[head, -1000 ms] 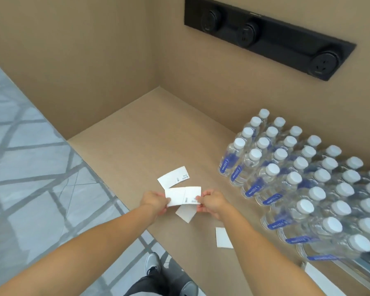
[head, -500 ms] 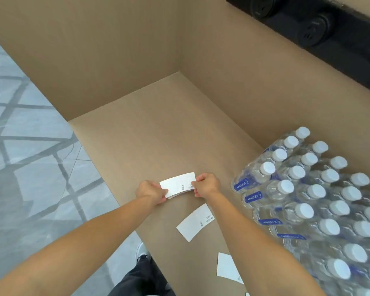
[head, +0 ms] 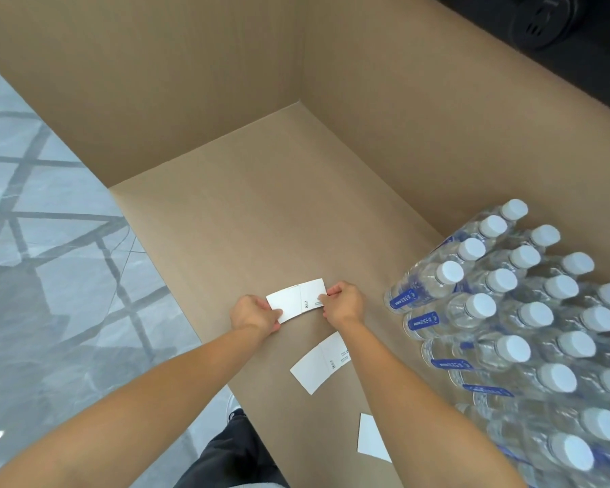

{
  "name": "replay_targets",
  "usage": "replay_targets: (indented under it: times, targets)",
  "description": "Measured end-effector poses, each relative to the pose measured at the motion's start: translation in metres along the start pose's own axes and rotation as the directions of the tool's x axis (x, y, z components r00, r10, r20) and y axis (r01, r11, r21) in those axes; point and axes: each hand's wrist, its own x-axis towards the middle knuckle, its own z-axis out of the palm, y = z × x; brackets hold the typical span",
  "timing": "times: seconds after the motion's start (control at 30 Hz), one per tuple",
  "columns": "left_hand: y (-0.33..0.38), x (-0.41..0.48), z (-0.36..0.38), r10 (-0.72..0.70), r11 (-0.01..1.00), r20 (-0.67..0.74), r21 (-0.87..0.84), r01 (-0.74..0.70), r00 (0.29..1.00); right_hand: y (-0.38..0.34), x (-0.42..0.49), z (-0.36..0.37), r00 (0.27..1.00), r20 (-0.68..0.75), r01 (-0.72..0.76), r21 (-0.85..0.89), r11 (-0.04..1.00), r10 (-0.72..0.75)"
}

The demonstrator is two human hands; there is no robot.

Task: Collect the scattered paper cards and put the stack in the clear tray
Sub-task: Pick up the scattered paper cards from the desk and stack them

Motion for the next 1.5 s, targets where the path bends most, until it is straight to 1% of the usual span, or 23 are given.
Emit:
replay_targets:
  times: [0.17, 0.3, 0.5, 0.7, 0.83, 1.0, 1.1, 1.2, 1.27, 1.5]
  targets:
    - [-0.003, 0.001, 0.002, 0.041, 0.999, -0.014, 0.037, -0.04, 0.999, 0.0, -0.004, -0.005, 1.0, -0.012, 0.02, -0.001, 1.0, -0.02]
    - [-0.004, -0.008, 0.0, 0.032, 0.995, -0.023, 0.093, -0.03, 0.999, -0.001, -0.017, -0.02, 0.996, -0.071, 0.044, -0.049, 0.998, -0.048]
    - [-0.006, -0.038, -0.008, 0.051, 0.997, -0.022, 0.057, -0.049, 0.998, 0.013, -0.04, -0.056, 0.992, -0.097, 0.066, -0.118, 0.991, -0.078]
    - [-0.024, -0.086, -0.005, 0.101, 0.989, -0.033, 0.112, -0.097, 0.994, 0.033, -0.065, -0.077, 0.988, -0.031, 0.139, -0.199, 0.97, -0.148]
    - [-0.044, -0.11, 0.003, 0.088, 0.984, -0.016, 0.156, -0.084, 0.996, 0.047, -0.076, -0.082, 0.986, 0.027, 0.166, -0.257, 0.952, -0.165]
    - [-0.069, -0.126, 0.012, 0.046, 0.982, 0.003, 0.183, -0.046, 0.999, 0.061, -0.082, -0.078, 0.987, 0.083, 0.155, -0.288, 0.945, -0.137]
    - [-0.082, -0.129, 0.019, 0.024, 0.986, -0.025, 0.166, -0.02, 0.999, 0.068, -0.084, -0.073, 0.983, 0.112, 0.176, -0.316, 0.932, -0.148]
    - [-0.089, -0.127, 0.026, 0.009, 0.985, -0.074, 0.172, 0.004, 0.997, 0.074, -0.085, -0.067, 0.976, 0.122, 0.212, -0.397, 0.893, -0.178]
    - [-0.09, -0.127, 0.029, 0.002, 0.989, -0.104, 0.145, 0.013, 0.995, 0.078, -0.084, -0.061, 0.972, 0.128, 0.235, -0.444, 0.864, -0.199]
    - [-0.099, -0.119, 0.043, 0.008, 0.996, -0.153, 0.086, 0.005, 0.988, 0.086, -0.075, -0.044, 0.972, 0.117, 0.235, -0.49, 0.839, -0.204]
